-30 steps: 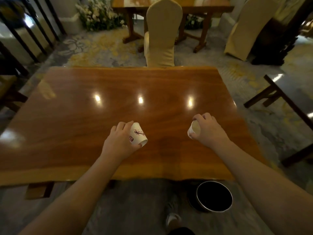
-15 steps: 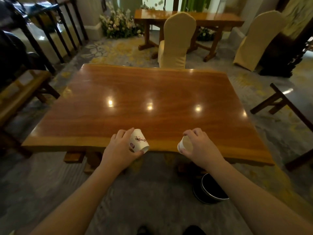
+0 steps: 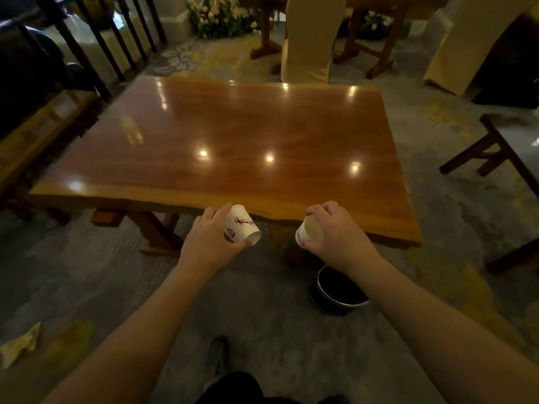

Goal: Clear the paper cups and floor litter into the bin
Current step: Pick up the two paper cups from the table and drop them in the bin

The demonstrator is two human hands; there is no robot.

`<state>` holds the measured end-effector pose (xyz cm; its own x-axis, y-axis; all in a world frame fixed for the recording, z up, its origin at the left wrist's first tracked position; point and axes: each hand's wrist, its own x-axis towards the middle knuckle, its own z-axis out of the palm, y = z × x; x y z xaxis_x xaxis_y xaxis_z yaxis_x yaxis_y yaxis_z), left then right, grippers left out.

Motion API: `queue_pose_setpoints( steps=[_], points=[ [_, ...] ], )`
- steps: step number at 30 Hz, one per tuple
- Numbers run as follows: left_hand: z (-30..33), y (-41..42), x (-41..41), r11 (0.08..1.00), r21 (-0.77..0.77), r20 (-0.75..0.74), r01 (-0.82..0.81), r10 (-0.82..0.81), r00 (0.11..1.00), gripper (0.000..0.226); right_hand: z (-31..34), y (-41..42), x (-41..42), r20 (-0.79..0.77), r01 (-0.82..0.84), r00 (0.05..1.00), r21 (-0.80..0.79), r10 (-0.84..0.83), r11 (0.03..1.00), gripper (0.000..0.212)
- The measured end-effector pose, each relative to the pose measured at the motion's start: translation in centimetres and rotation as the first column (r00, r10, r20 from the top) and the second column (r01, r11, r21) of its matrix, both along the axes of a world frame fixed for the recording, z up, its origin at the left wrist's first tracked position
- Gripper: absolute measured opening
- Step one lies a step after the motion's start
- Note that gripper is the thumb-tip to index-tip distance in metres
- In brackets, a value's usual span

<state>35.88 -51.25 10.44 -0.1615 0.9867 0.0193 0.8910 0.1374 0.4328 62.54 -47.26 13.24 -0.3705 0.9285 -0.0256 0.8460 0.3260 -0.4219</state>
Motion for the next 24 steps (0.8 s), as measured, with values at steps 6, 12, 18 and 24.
queue_pose_setpoints(
  steps=[6, 12, 18, 24],
  points=[
    [-3.0, -2.8, 12.3, 0.998, -0.058, 0.037, -0.022, 0.024, 0.999, 0.096, -2.6, -2.2, 12.1, -0.011, 0.031, 0.999, -0.052, -0.032, 0.998, 0.055],
    [-6.2, -2.1, 19.2, 0.988, -0.151, 0.028, 0.039, -0.035, 0.999, 0.097, -6.0, -3.0, 18.7, 0.007, 0.105, 0.994, -0.147, -0.105, 0.984, 0.057],
    [-11.3, 1.4, 22.8, 0.961, -0.242, 0.094, 0.131, -0.111, 0.989, 0.099, -11.8, -2.9, 21.7, 0.013, 0.239, 0.97, -0.231, -0.242, 0.943, 0.057],
    [-19.5, 4.7, 24.9, 0.928, -0.309, 0.161, 0.211, -0.167, 0.973, 0.1, -19.7, -1.9, 22.9, -0.006, 0.394, 0.911, -0.291, -0.413, 0.872, 0.058]
  ],
)
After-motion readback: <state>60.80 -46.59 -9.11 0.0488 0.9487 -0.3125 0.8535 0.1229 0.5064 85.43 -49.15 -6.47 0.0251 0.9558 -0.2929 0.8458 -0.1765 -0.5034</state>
